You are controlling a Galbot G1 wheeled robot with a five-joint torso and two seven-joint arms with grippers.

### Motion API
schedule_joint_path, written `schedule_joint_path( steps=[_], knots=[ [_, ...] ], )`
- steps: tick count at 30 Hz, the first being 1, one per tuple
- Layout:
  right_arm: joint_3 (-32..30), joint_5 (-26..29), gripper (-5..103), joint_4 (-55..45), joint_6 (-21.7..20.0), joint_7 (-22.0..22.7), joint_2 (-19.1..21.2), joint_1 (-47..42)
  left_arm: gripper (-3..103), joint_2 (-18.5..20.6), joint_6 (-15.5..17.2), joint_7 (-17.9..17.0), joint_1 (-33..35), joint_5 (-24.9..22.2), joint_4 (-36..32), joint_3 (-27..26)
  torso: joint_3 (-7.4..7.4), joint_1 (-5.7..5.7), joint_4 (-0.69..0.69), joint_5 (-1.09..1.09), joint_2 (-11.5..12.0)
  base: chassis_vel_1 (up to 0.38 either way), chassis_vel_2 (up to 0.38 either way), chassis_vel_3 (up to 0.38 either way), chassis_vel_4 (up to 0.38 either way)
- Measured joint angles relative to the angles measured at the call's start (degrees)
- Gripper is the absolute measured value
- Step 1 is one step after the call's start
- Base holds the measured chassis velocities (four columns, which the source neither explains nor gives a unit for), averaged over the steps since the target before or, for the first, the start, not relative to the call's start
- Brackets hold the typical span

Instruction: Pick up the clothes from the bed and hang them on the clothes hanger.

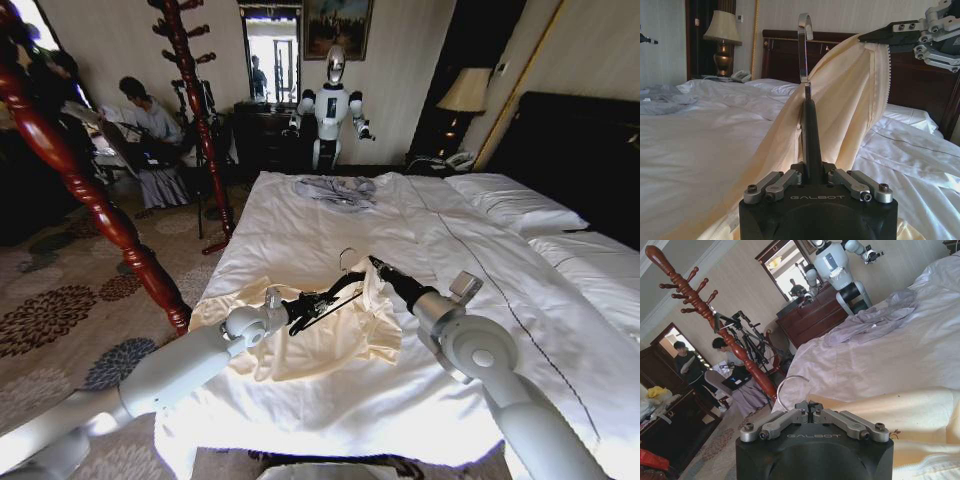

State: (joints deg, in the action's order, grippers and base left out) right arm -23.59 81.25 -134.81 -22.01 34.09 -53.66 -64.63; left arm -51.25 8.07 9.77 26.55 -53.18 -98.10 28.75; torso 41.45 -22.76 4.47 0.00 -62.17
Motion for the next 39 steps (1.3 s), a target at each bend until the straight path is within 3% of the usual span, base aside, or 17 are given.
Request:
schedule_joint_path(
  steps=[7, 8, 10, 14, 16, 17, 20, 24, 27, 29, 30, 31, 34, 37, 39],
  knots=[
    [-0.54, 0.82, -2, 0.66, -0.6, -0.29, -0.38, -0.95, 17, -0.14, -0.05, -0.43, 0.77, -0.02, -1.23, -0.32, 0.0, 0.0, 0.0, 0.0, 0.0, 0.0, 0.0, 0.0, 0.0],
    [-0.8, 1.61, 3, 0.66, -0.69, -0.24, -0.39, -1.09, 17, 0.12, -0.09, -0.46, 0.86, -0.02, -1.5, -0.37, 0.0, 0.0, 0.0, 0.0, 0.0, 0.0, 0.0, 0.0, 0.0],
    [-1.05, 2.54, 3, 0.57, -0.8, -0.21, -0.39, -1.28, 17, 0.5, -0.18, -0.5, 0.92, -0.02, -1.8, -0.46, 0.0, 0.0, 0.0, 0.0, 0.0, 0.0, 0.0, 0.0, 0.0],
    [-1.33, 4.28, 25, -0.54, -1.61, -0.63, -0.27, -2.46, 17, 1.09, -0.42, -0.54, 0.82, -0.06, -1.76, -0.78, 0.0, 0.0, -0.01, 0.0, 0.0, 0.0, 0.0, 0.0, 0.0],
    [-1.37, 4.36, 25, -0.74, -1.79, -0.83, -0.24, -2.64, 17, 1.04, -0.46, -0.53, 0.77, -0.06, -1.65, -0.8, 0.0, 0.0, -0.01, 0.0, 0.0, 0.0, 0.0, 0.0, 0.0],
    [-1.47, 4.53, 36, -1.3, -2.28, -1.45, -0.13, -3.05, 17, 0.73, -0.51, -0.51, 0.73, -0.06, -1.4, -0.81, 0.0, 0.0, 0.0, 0.0, 0.0, 0.0, 0.0, 0.0, 0.0],
    [-1.63, 5.05, 41, -1.99, -2.92, -1.97, -0.01, -3.13, 17, 0.28, -0.53, -0.49, 0.72, -0.06, -1.07, -0.81, 0.0, 0.0, 0.0, 0.0, 0.0, 0.0, 0.0, 0.0, 0.0],
    [-1.94, 4.9, 58, -3.15, -3.83, -2.97, 0.23, -2.31, 17, -0.86, -0.58, -0.52, 0.73, 0.04, -0.23, -0.61, 0.0, 0.0, 0.0, 0.0, 0.0, 0.0, 0.0, 0.0, 0.0],
    [-1.85, 1.81, 70, -3.09, -2.8, -3.2, 0.37, -1.83, 17, -1.1, -0.58, -0.55, 0.84, 0.2, -0.18, -0.31, 0.0, 0.0, 0.0, 0.0, 0.0, 0.0, 0.0, 0.0, 0.0],
    [-1.39, -5.16, 75, -1.95, -1.68, -4.44, 0.8, -1.83, 17, -1.18, -0.58, -0.63, 1.07, 0.35, -0.29, -0.08, 0.0, 0.0, -0.01, 0.0, 0.0, 0.0, 0.0, 0.0, 0.0],
    [-1.39, -5.16, 75, -1.95, -1.68, -4.44, 0.8, -1.83, 17, -1.18, -0.58, -0.63, 1.07, 0.35, -0.29, -0.08, 0.0, 0.0, -0.01, 0.0, 0.0, 0.0, 0.0, 0.0, 0.0],
    [-1.14, -10.68, 86, -1.19, -1.45, -6.1, 1.29, -2.22, 17, -1.25, -0.59, -0.66, 1.22, 0.39, -0.45, -0.03, 0.0, 0.0, -0.01, 0.0, 0.0, 0.0, 0.0, 0.0, 0.0],
    [-1.69, -15.6, 96, -0.4, -1.08, -7.94, 1.57, -3.31, 17, -1.51, -0.66, -0.86, 1.31, 0.08, -0.76, -0.46, 0.0, 0.0, 0.0, 0.0, 0.0, 0.0, 0.0, 0.0, 0.0],
    [-3.33, -15.8, 100, 0.2, -1.07, -8.46, 1.69, -4.75, 17, -1.38, -0.66, -1.06, 1.39, -0.6, -1.37, -0.98, 0.0, 0.0, -0.01, 0.0, 0.0, 0.0, 0.0, 0.0, 0.0],
    [-6.29, -20.53, 100, 2.3, -0.47, -11.26, 2.25, -8.35, 17, -0.17, -0.66, -1.08, 1.76, -1.59, -2.94, -1.78, 0.0, 0.0, 0.02, 0.0, 0.0, 0.0, 0.0, 0.0, 0.0]
  ],
)
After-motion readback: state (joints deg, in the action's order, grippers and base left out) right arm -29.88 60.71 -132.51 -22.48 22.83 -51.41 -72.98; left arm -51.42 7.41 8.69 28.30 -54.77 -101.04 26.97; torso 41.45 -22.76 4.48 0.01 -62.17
